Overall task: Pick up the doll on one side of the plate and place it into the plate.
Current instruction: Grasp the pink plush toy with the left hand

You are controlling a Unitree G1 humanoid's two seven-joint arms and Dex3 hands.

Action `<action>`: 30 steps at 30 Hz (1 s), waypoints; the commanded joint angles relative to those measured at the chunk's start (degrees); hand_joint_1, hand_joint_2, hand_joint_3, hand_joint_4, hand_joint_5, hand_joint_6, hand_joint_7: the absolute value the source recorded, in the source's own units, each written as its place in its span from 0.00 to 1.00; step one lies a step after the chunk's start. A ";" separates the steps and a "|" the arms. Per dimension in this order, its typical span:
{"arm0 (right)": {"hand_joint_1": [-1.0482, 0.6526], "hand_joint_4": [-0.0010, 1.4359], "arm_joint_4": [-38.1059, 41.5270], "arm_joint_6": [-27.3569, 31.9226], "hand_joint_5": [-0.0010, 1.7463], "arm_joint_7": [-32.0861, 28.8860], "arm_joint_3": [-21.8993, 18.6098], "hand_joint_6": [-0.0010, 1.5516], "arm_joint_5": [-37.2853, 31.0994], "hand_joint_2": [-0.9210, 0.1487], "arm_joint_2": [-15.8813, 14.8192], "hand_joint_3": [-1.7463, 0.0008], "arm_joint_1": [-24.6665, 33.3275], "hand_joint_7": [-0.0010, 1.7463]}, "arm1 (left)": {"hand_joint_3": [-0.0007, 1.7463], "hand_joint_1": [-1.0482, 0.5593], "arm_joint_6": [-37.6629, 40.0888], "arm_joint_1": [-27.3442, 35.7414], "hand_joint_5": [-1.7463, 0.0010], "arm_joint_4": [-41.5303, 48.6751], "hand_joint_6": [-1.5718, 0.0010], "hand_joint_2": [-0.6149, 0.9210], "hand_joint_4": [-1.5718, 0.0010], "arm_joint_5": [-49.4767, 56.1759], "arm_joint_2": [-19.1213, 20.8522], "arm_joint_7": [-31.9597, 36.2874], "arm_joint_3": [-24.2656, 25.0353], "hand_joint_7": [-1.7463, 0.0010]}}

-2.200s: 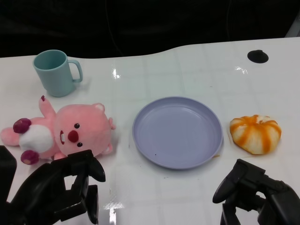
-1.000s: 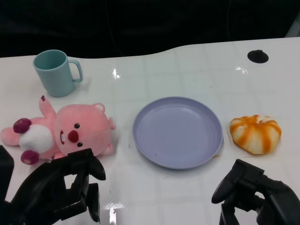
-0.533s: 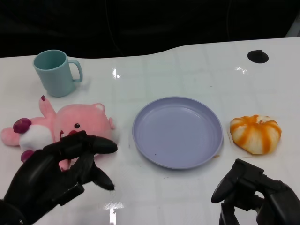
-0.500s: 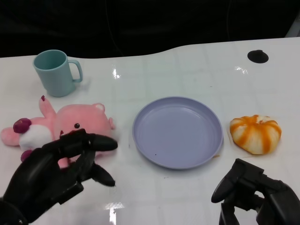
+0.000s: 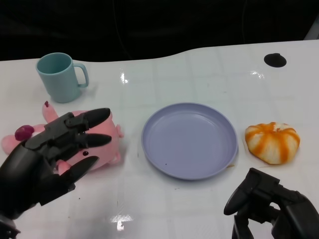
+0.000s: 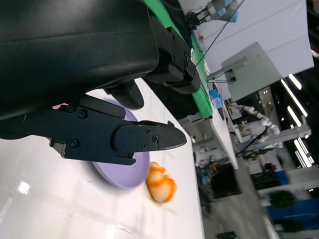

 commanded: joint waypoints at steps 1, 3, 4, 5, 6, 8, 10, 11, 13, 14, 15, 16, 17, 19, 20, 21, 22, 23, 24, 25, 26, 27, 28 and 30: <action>0.67 0.50 -0.49 0.59 1.00 -0.41 0.19 0.40 -0.04 0.46 0.18 0.22 -0.07 0.88 | 0.11 0.22 -3.69 -0.83 0.66 -0.03 0.86 1.00 1.00 6.86 3.12 2.30 1.40 0.92; 0.67 0.50 -0.51 0.73 1.00 -0.55 0.26 0.40 -0.21 0.46 0.23 0.22 -0.15 0.88 | 0.10 0.21 -3.76 -1.09 0.67 -0.98 0.87 1.00 1.00 10.60 4.26 3.76 1.69 0.93; 0.67 0.50 -0.49 0.80 1.00 -0.60 0.29 0.40 -0.20 0.46 0.25 0.22 -0.21 0.88 | 0.09 0.20 -3.50 -1.21 0.69 -1.54 0.88 1.00 1.00 12.32 4.92 4.34 1.80 0.94; 0.67 0.50 -0.46 0.79 1.00 -0.65 0.30 0.40 -0.21 0.46 0.24 0.22 -0.26 0.88 | 0.09 0.20 -3.44 -1.35 0.71 -2.16 0.88 1.00 1.00 14.29 5.65 5.00 1.96 0.94; 0.67 0.50 -0.49 0.95 1.00 -0.71 0.32 0.40 -0.22 0.46 0.24 0.21 -0.32 0.88 | 0.09 0.20 -3.56 -1.48 0.73 -2.66 0.89 1.00 1.00 16.50 6.41 5.70 2.13 0.95; 0.67 0.50 -0.62 1.32 1.00 -0.78 0.32 0.40 -0.21 0.46 0.25 0.21 -0.41 0.88 | 0.08 0.20 -3.34 -1.61 0.77 -3.63 0.90 1.00 1.00 20.67 7.69 7.07 2.34 0.96; 0.67 0.50 -0.74 1.68 1.00 -0.80 0.32 0.40 -0.07 0.46 0.29 0.22 -0.47 0.88 | 0.07 0.20 -2.09 -1.93 0.83 -4.86 0.92 1.00 1.00 25.67 9.65 7.94 2.43 0.97; 0.67 0.50 -0.78 1.78 1.00 -0.82 0.33 0.40 -0.07 0.46 0.28 0.22 -0.49 0.88 | 0.07 0.21 -1.04 -2.20 0.85 -5.39 0.92 1.00 1.00 28.10 10.58 8.14 2.37 0.97; 0.67 0.50 -0.81 1.71 1.00 -0.90 0.39 0.40 -0.26 0.47 0.22 0.22 -0.50 0.88 | 0.06 0.19 1.06 -2.76 0.87 -6.21 0.93 1.00 1.00 33.36 12.33 8.38 1.97 0.97; 0.67 0.50 -0.86 1.74 1.00 -0.94 0.42 0.40 -0.32 0.47 0.21 0.22 -0.48 0.88 | 0.06 0.19 1.95 -3.15 0.88 -6.44 0.93 1.00 1.00 36.12 13.30 8.38 1.63 0.97; 0.67 0.49 -0.94 1.78 1.00 -1.01 0.48 0.40 -0.40 0.47 0.21 0.22 -0.43 0.88 | 0.06 0.19 2.49 -3.50 0.89 -6.51 0.92 1.00 1.00 38.37 14.06 8.45 1.33 0.98; 0.66 0.49 -1.02 1.83 1.00 -1.07 0.54 0.40 -0.48 0.47 0.20 0.22 -0.39 0.88 | 0.05 0.20 2.95 -3.85 0.90 -6.50 0.92 1.00 1.00 40.21 14.71 8.43 1.03 0.98; 0.66 0.49 -1.01 1.74 1.00 -1.12 0.56 0.40 -0.55 0.47 0.17 0.22 -0.37 0.88 | 0.04 0.20 3.46 -4.43 0.90 -6.18 0.92 1.00 1.00 42.33 15.55 8.32 0.55 0.98; 0.67 0.49 -1.02 1.49 1.00 -1.15 0.59 0.40 -0.68 0.46 0.08 0.22 -0.29 0.88 | 0.03 0.19 4.56 -5.44 0.91 -5.81 0.91 1.00 1.00 46.09 17.04 7.87 -0.33 0.98; 0.67 0.49 -1.04 1.44 1.00 -1.16 0.59 0.40 -0.70 0.46 0.05 0.22 -0.26 0.88 | 0.03 0.19 4.94 -5.73 0.91 -5.74 0.91 1.00 1.00 47.18 17.44 7.80 -0.64 0.98; 0.67 0.49 -1.18 1.62 1.00 -1.16 0.60 0.40 -0.62 0.46 0.09 0.22 -0.21 0.88 | 0.02 0.19 5.56 -6.22 0.91 -5.52 0.91 1.00 1.00 48.78 17.95 7.71 -1.14 0.98; 0.67 0.49 -1.29 1.82 1.00 -1.15 0.62 0.40 -0.49 0.46 0.13 0.22 -0.17 0.88 | 0.02 0.19 6.23 -6.81 0.90 -5.12 0.90 1.00 1.00 50.39 18.44 7.56 -1.75 0.98; 0.66 0.49 -1.37 1.96 1.00 -1.14 0.64 0.40 -0.38 0.46 0.17 0.22 -0.14 0.88 | 0.01 0.20 6.78 -7.28 0.90 -4.78 0.89 0.99 0.99 51.50 18.80 7.49 -2.25 0.98; 0.66 0.49 -1.36 1.91 1.00 -1.14 0.65 0.40 -0.37 0.46 0.17 0.22 -0.13 0.88 | 0.01 0.20 7.31 -7.79 0.89 -4.34 0.89 0.99 0.99 52.37 19.07 7.38 -2.75 0.98; 0.66 0.50 -1.31 1.88 1.00 -1.13 0.65 0.40 -0.30 0.46 0.19 0.22 -0.15 0.88 | 0.01 0.20 7.93 -8.51 0.89 -3.61 0.89 0.98 0.98 53.57 19.43 7.18 -3.49 0.98; 0.66 0.50 -1.31 1.89 1.00 -1.13 0.65 0.40 -0.24 0.46 0.21 0.22 -0.15 0.88 | 0.00 0.21 8.39 -9.06 0.88 -3.03 0.89 0.98 0.98 54.44 19.70 7.08 -4.08 0.98; 0.67 0.50 -1.34 1.97 1.00 -1.11 0.65 0.40 -0.10 0.46 0.25 0.22 -0.16 0.88 | 0.00 0.21 8.72 -9.73 0.88 -2.10 0.89 0.98 0.97 55.24 19.99 7.03 -4.80 0.98; 0.67 0.50 -1.36 2.07 1.00 -1.11 0.65 0.40 -0.01 0.46 0.28 0.22 -0.16 0.88 | 0.00 0.21 8.91 -10.41 0.88 -1.00 0.89 0.97 0.97 55.96 20.22 7.08 -5.53 0.98; 0.67 0.50 -1.43 2.26 1.00 -1.14 0.65 0.40 -0.10 0.45 0.23 0.22 -0.20 0.88 | 0.00 0.21 9.28 -11.70 0.88 1.23 0.89 0.97 0.97 57.12 20.69 7.14 -6.97 0.99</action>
